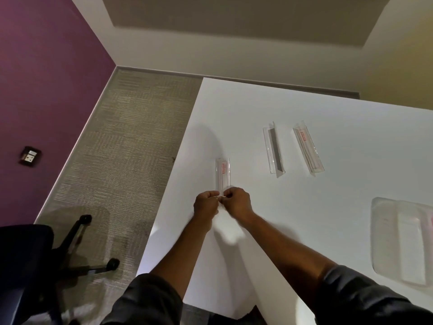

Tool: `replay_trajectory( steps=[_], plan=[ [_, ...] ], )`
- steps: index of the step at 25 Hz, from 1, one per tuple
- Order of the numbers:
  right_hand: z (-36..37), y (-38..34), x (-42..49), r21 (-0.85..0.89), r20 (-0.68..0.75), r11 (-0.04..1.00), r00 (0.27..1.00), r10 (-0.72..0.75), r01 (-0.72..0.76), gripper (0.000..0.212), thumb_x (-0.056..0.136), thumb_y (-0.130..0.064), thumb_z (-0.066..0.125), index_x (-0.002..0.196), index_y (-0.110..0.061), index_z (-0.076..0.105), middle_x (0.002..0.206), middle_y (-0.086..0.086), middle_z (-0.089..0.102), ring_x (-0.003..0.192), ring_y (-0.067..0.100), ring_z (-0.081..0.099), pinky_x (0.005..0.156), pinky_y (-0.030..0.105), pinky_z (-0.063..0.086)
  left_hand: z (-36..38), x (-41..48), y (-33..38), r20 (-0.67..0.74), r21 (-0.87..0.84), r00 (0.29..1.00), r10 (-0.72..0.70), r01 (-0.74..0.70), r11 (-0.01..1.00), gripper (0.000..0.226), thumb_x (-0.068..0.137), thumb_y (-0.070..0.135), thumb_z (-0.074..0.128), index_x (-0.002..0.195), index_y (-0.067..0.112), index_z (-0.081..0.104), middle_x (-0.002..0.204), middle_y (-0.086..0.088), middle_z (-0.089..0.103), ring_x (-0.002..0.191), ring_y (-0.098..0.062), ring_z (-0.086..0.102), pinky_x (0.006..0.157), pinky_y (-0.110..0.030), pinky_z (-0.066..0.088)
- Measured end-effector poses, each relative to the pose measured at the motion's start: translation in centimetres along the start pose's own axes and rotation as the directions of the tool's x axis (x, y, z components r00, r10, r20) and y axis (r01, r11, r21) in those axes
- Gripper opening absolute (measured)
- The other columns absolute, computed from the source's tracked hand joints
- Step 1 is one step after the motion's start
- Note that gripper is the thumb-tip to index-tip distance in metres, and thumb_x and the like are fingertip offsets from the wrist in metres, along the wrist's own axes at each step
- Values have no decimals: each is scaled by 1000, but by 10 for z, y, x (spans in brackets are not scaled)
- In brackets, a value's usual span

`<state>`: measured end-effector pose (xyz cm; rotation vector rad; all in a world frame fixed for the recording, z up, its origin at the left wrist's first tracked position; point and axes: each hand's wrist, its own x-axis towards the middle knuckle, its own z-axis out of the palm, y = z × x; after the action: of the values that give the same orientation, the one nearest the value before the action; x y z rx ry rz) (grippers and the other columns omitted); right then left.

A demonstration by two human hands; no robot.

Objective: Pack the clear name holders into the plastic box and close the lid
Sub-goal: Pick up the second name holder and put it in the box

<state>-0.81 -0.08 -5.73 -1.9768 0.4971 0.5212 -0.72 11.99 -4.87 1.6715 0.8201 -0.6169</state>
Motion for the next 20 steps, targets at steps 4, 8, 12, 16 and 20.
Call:
replay_trajectory(
  steps=[4,8,12,16,20],
  plan=[
    [8,-3,4,-13,-54,1000,998,18,-19,11,90,-5,74,86,5,74,95,16,76,85,37,75,76,45,62,0,6,0,27,-10,1000,4,-3,1000,41,98,-2,56,135,6,72,129,-13,75,114,-31,72,98,-45,62],
    [5,-3,4,-20,-36,1000,999,10,-11,12,90,-1,75,80,6,76,90,19,76,85,40,77,77,49,66,0,15,-2,25,6,1000,8,-8,1000,36,101,2,56,134,5,69,127,-13,72,107,-29,70,96,-42,62],
    [-5,2,2,-42,-32,999,999,-29,27,14,93,-1,74,81,6,77,87,21,77,80,38,77,78,47,69,2,24,-1,25,28,999,23,-23,999,12,101,1,53,97,7,62,102,-19,72,83,-24,64,77,-36,58],
    [-15,6,-3,17,-11,1000,1000,21,-21,14,95,-4,72,84,1,78,82,0,76,74,19,74,70,28,62,5,24,7,76,-60,997,-20,25,998,19,106,8,58,93,18,67,122,-14,74,103,-35,73,101,-51,64],
    [-25,11,-6,106,20,994,999,32,-34,15,97,-2,68,86,-1,78,75,-5,75,65,8,71,68,25,60,9,21,11,130,-218,990,-59,87,972,31,108,15,63,138,7,67,133,-16,74,118,-41,75,104,-55,62]
  ],
)
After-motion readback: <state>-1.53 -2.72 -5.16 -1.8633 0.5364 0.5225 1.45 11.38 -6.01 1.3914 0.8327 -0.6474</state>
